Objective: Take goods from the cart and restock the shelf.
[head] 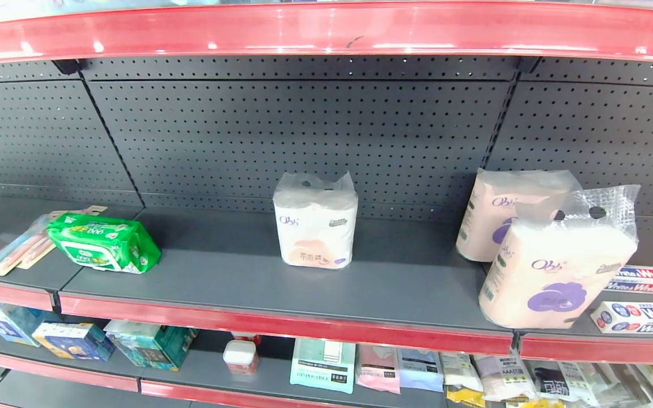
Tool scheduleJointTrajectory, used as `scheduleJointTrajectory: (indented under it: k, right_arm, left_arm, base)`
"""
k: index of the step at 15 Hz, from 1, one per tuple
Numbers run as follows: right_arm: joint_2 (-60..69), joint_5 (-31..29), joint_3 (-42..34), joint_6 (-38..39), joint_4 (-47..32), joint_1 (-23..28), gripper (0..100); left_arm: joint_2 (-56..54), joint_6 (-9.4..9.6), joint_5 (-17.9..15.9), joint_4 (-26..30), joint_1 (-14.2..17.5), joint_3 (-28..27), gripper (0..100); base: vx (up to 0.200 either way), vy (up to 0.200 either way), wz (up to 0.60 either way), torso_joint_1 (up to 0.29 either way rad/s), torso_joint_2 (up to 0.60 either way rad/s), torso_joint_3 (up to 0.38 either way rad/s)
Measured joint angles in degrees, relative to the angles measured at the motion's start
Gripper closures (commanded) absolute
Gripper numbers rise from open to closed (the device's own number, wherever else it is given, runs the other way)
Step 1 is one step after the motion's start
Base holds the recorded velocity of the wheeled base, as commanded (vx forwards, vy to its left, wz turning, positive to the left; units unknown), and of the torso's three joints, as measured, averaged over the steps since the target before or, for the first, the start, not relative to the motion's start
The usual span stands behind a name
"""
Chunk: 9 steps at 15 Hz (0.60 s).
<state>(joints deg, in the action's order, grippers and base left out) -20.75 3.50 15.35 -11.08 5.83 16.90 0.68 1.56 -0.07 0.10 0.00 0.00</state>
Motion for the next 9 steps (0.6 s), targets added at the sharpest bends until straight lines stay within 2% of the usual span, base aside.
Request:
scheduleJointTrajectory:
  k: [2,9]
  right_arm:
    - [2.3,0.2,-0.2,1.3,-1.1,0.0,100]
    - [4.4,-4.0,-0.1,2.3,-3.2,0.3,100]
  left_arm:
    - [1.1,0.67,-1.8,0.0,-0.7,0.0,0]
    - [3.3,0.13,-3.0,-0.1,-2.6,-0.1,0]
  base:
    - [0.000,0.000,0.00,0.000,0.00,0.000]
    - [0.000,0.000,0.00,0.000,0.00,0.000]
